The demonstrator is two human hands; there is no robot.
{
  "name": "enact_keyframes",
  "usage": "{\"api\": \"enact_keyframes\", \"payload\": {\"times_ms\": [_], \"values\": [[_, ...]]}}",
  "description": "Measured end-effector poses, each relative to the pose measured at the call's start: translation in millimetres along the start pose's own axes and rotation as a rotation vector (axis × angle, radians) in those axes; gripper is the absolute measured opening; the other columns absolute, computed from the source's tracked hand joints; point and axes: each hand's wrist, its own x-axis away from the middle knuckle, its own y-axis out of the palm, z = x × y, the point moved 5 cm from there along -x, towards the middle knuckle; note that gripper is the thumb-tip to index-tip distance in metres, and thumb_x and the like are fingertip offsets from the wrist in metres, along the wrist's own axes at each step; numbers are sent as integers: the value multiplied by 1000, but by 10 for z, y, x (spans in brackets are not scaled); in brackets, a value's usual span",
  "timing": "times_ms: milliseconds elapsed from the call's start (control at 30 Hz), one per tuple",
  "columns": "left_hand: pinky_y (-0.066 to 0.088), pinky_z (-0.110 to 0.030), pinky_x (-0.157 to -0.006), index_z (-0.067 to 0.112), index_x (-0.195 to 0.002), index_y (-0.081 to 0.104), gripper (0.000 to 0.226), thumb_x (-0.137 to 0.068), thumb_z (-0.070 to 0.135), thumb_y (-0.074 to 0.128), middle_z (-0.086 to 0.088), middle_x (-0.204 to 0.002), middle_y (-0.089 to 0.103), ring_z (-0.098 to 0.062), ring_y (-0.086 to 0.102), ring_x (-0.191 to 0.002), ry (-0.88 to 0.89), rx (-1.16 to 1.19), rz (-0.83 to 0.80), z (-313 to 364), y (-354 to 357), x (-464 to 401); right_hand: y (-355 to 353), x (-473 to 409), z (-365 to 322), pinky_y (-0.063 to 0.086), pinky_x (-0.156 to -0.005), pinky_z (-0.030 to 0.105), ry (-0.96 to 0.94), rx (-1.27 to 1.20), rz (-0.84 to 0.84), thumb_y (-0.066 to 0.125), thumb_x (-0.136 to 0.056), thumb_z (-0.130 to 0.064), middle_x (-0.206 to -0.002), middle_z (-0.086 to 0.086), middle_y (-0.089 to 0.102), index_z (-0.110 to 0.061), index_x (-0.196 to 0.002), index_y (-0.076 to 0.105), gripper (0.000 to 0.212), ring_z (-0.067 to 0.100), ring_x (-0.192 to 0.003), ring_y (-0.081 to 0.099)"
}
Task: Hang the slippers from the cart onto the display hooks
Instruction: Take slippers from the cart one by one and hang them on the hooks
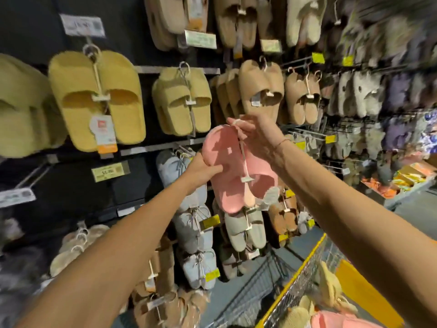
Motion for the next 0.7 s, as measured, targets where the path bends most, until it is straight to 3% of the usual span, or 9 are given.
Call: {"api": "enact_keyframes", "payload": {"times_ms": [100, 133, 200, 300, 367, 433, 533, 633, 700], "values": [[58, -34, -86, 19, -128, 47, 54, -84, 10, 79, -4, -121, 65, -15, 64, -105, 45, 8, 110, 230, -239, -20, 337, -150, -97, 39, -62, 21, -80, 115, -78, 51, -94, -1, -108, 21, 69, -2, -96, 59, 8, 20, -78, 61], [57, -34, -88, 21, -131, 43, 58, -85, 10, 76, -4, -125, 61, -16, 62, -108, 59, 16, 161, 313, -318, -32, 435, -206, -157, 43, -66, 24, -148, 228, -82, 55, -91, 2, -103, 20, 72, -2, -93, 64, 11, 22, -83, 65], [54, -36, -95, 21, -141, 35, 68, -86, 12, 74, -6, -134, 55, -20, 57, -118, 116, 35, 262, 486, -475, -99, 602, -324, -296, 48, -64, 31, -330, 538, -30, 60, -86, 0, -78, 13, 73, -8, -76, 70, 16, 21, -69, 64], [48, -34, -99, 34, -141, 33, 76, -82, 22, 79, -4, -135, 43, -19, 50, -120, 287, -107, 476, 846, -724, -216, 800, -587, -458, 60, -67, 44, -536, 930, 35, 61, -79, -19, -66, 5, 73, -13, -70, 73, 16, 26, -67, 69], [44, -33, -105, 40, -136, 47, 61, -84, 31, 78, 3, -132, 41, -17, 47, -121, 477, -370, 546, 1123, -817, -300, 897, -752, -472, 60, -72, 45, -582, 1000, 32, 63, -83, -21, -68, 5, 73, -12, -74, 75, 18, 24, -70, 71], [43, -36, -108, 36, -126, 65, 36, -90, 39, 71, 10, -131, 46, -13, 45, -122, 598, -569, 574, 1352, -864, -466, 970, -894, -523, 56, -72, 32, -632, 1043, 47, 63, -92, -23, -72, 3, 72, -10, -80, 76, 22, 19, -74, 70], [42, -41, -107, 33, -108, 76, 20, -93, 42, 67, 14, -124, 57, -8, 46, -121, 599, -642, 554, 1550, -901, -694, 1010, -1103, -519, 41, -66, 21, -647, 1123, 75, 60, -97, -24, -73, 1, 66, -10, -88, 77, 24, 14, -73, 63], [48, -50, -97, 29, -90, 77, 11, -93, 33, 67, 22, -97, 63, -7, 58, -105, 593, -699, 510, 1597, -844, -866, 976, -1324, -432, 51, -66, 26, -611, 1103, 73, 59, -98, -26, -73, 0, 68, -11, -87, 76, 25, 13, -71, 65], [49, -50, -96, 26, -85, 76, 13, -93, 24, 67, 24, -91, 59, -8, 59, -102, 552, -694, 510, 1583, -818, -973, 945, -1400, -403, 55, -65, 24, -635, 1086, 45, 57, -98, -26, -73, -1, 69, -14, -86, 74, 24, 12, -71, 67]]}}
